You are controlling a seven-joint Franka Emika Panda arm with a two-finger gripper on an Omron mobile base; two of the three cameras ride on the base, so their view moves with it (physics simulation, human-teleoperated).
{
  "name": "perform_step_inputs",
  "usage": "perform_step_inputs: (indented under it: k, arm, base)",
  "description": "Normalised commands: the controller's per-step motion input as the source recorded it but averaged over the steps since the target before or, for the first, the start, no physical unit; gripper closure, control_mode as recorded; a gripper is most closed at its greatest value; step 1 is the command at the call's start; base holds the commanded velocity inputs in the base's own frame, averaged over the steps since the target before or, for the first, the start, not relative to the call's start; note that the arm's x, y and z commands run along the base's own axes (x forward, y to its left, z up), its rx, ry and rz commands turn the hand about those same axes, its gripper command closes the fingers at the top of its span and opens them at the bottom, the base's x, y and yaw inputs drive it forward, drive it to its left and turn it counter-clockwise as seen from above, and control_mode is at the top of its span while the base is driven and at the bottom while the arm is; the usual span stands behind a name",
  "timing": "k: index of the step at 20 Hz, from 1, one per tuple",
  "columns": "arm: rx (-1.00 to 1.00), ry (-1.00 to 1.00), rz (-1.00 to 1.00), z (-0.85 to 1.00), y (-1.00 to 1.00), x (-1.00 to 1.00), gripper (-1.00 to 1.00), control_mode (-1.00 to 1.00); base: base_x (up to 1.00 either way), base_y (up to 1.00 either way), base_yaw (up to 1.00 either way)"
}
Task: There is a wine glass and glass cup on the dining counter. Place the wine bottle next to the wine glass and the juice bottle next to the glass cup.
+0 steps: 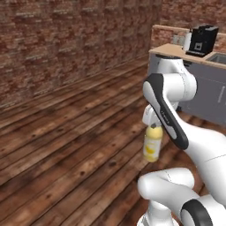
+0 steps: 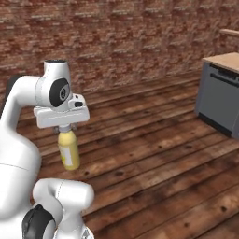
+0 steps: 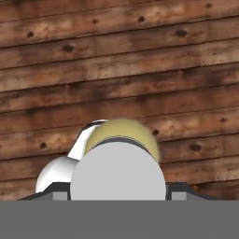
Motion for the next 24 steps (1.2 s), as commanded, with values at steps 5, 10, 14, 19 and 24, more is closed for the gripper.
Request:
perform_step_inputs:
  k: [5,10,14,19,24]
  arm:
    - [0.0,0.0,0.0,0.0,0.0,0.0,1.0,1.0]
    - [0.0,0.0,0.0,0.0,0.0,0.0,1.0,1.0]
    - [0.0,0.0,0.0,0.0,0.0,0.0,1.0,1.0]
    - [0.0,0.0,0.0,0.0,0.0,0.0,1.0,1.0]
    - [0.0,0.0,0.0,0.0,0.0,0.0,1.0,1.0]
  base:
    - [0.59,0.04,0.0]
    - [0.63,0.04,0.21]
    - [0.66,0.12,0.3]
    - [0.77,0.19,0.09]
    - [0.84,0.18,-0.03]
